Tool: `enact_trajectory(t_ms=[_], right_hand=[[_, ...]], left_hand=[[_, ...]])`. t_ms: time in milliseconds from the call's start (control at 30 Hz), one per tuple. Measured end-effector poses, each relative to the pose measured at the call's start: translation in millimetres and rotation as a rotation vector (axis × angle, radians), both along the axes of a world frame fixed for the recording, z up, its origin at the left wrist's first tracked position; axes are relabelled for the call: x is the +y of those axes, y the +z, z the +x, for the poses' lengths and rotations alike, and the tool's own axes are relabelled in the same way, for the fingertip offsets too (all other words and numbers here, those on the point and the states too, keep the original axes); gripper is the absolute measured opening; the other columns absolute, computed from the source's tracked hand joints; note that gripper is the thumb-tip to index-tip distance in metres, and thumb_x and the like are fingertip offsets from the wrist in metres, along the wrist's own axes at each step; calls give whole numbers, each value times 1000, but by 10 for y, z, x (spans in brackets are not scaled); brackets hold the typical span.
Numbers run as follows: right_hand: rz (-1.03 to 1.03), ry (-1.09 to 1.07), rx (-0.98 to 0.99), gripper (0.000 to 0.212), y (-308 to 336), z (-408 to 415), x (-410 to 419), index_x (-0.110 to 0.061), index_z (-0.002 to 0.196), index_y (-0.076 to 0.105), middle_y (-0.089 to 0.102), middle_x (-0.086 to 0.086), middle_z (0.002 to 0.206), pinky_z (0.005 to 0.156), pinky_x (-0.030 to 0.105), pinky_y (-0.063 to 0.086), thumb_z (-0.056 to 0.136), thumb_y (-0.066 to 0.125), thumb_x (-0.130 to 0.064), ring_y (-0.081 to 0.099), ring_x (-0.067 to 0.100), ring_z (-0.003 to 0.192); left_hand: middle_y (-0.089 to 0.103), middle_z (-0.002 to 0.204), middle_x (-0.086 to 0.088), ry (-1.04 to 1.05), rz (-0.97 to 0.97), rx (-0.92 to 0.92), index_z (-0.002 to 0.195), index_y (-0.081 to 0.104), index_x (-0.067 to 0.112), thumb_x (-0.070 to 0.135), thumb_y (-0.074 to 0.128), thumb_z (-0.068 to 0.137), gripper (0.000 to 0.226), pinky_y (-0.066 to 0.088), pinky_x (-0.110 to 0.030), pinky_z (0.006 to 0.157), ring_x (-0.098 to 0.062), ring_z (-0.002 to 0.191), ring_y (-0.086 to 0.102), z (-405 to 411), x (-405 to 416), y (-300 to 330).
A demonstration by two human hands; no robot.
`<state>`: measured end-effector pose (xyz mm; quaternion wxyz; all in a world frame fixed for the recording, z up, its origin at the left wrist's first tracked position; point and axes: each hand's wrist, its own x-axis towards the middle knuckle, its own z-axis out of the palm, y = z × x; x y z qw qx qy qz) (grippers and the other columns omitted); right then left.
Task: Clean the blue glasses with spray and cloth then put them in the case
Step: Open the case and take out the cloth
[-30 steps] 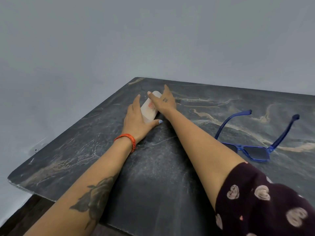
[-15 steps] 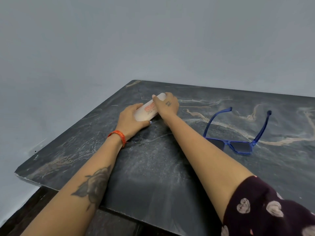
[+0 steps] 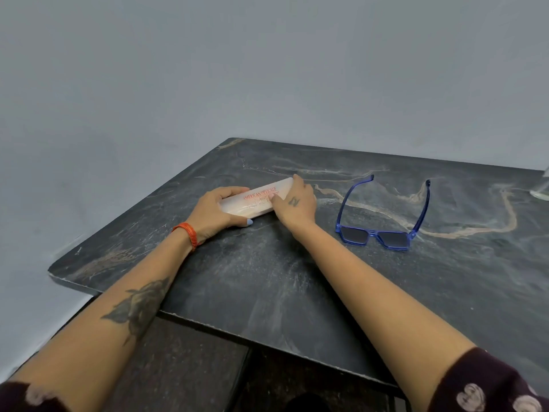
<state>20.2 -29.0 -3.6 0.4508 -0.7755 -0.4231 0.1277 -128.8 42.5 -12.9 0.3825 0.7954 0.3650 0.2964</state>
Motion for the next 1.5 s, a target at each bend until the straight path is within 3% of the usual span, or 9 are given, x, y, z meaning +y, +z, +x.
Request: enact_trajectory(t_ms=[233, 400, 567, 733, 900, 1067, 1333, 1500], right_hand=[[-60, 107, -167, 68, -95, -3, -128, -11, 145, 23, 30, 16, 144, 109, 36, 27, 89, 57, -29, 27, 30, 134], [-35, 280, -519, 68, -100, 72, -133, -14, 144, 30, 14, 9, 156, 118, 40, 12, 86, 61, -35, 9, 25, 144], [-36, 436, -668, 57, -140, 148, -81, -16, 142, 33, 33, 4, 149, 116, 36, 21, 91, 55, -30, 22, 22, 141], [-47, 458, -835, 49, -78, 205, -57, -13, 141, 34, 38, 6, 146, 110, 31, 24, 95, 48, -25, 31, 23, 136], [-143, 499, -1118, 49, -46, 199, -49, -5, 145, 20, 33, 14, 147, 110, 32, 21, 100, 34, -20, 30, 27, 134], [-229, 513, -1373, 50, 12, 227, -2, -1, 146, 9, 39, 22, 137, 103, 39, 33, 99, 21, -13, 42, 34, 119], [-204, 543, -1465, 49, -10, 237, 63, 3, 145, 10, 42, 28, 131, 101, 43, 35, 99, 16, -13, 46, 39, 114], [-194, 537, -1545, 66, -37, 241, 92, 8, 142, 19, 49, 34, 122, 95, 48, 41, 86, -6, -17, 53, 45, 104]], left_hand=[[56, 120, 8, 1, 34, -4, 112, 62, 35, 47, 77, 41, 73, 38, -37, 104, -14, 115, 47, -24, -37, -18], [55, 117, 10, -13, 43, -3, 113, 60, 35, 49, 77, 43, 74, 39, -32, 100, -13, 113, 47, -23, -15, -23], [56, 115, 11, -22, 46, -13, 112, 61, 35, 57, 73, 43, 73, 39, -31, 99, -13, 113, 49, -12, 7, -32], [57, 117, 10, -27, 41, -28, 116, 61, 31, 50, 76, 50, 70, 40, -29, 98, -12, 112, 50, -7, 50, -61], [60, 116, 5, -31, 19, -53, 116, 62, 26, 28, 82, 65, 54, 43, -26, 94, -14, 110, 52, -10, 67, -68], [59, 112, 6, -13, 14, -46, 115, 62, 24, 23, 79, 68, 49, 40, -14, 81, -12, 105, 52, -2, 60, -38], [59, 113, 3, -12, -10, -66, 115, 61, 21, 20, 79, 68, 50, 40, -14, 78, -12, 102, 52, -7, 47, -35], [60, 111, 3, -12, -19, -73, 113, 62, 23, 24, 82, 65, 52, 41, -16, 78, -12, 99, 54, -13, 45, -29]])
